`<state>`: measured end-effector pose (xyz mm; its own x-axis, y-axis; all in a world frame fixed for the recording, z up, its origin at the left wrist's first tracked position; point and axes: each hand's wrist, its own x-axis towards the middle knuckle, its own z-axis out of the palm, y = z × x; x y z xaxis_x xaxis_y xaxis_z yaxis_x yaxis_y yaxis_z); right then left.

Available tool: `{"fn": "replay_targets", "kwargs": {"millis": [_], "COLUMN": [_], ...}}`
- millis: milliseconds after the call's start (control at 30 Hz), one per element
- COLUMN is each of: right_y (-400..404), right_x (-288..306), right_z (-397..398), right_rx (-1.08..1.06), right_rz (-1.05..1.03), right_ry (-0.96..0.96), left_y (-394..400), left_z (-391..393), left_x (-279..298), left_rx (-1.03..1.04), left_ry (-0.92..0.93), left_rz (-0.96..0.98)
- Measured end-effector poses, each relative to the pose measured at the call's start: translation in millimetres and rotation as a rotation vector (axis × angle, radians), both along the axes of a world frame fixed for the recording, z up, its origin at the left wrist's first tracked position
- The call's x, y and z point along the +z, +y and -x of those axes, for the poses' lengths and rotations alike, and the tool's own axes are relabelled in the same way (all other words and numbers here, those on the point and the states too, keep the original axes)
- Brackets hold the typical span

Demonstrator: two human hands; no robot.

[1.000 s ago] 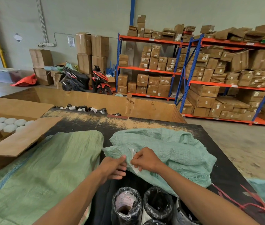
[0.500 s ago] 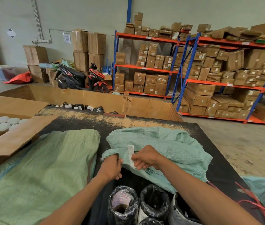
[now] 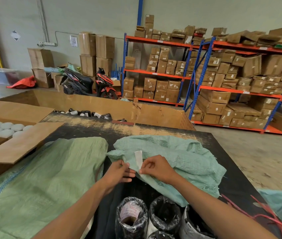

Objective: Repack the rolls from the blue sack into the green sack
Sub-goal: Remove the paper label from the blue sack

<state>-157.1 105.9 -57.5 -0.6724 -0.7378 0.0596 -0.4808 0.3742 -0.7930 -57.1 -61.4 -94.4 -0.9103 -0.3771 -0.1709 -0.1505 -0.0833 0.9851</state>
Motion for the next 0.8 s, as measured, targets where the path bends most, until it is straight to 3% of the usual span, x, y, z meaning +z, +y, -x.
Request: {"fn": "replay_targets", "kwargs": {"millis": [267,567,800], "right_y": [-10,-14,-20], "right_x": [-11,-10,-4], "right_z": [-14,-7,-7], "right_rx": [-0.162,-0.195,-0.091], "right_rz": [-0.123,-0.073,-0.135], "right_ry": [0.264,0.133,0.106], "left_y": [7,2,-3], "left_z": [2,9,10], "left_x": [1,2,-7], "left_rx": [-0.011,-0.064,-0.009], "left_ry": [-0.022,0.046,0.005], "left_rz": [0.034,0.145,0.214]}}
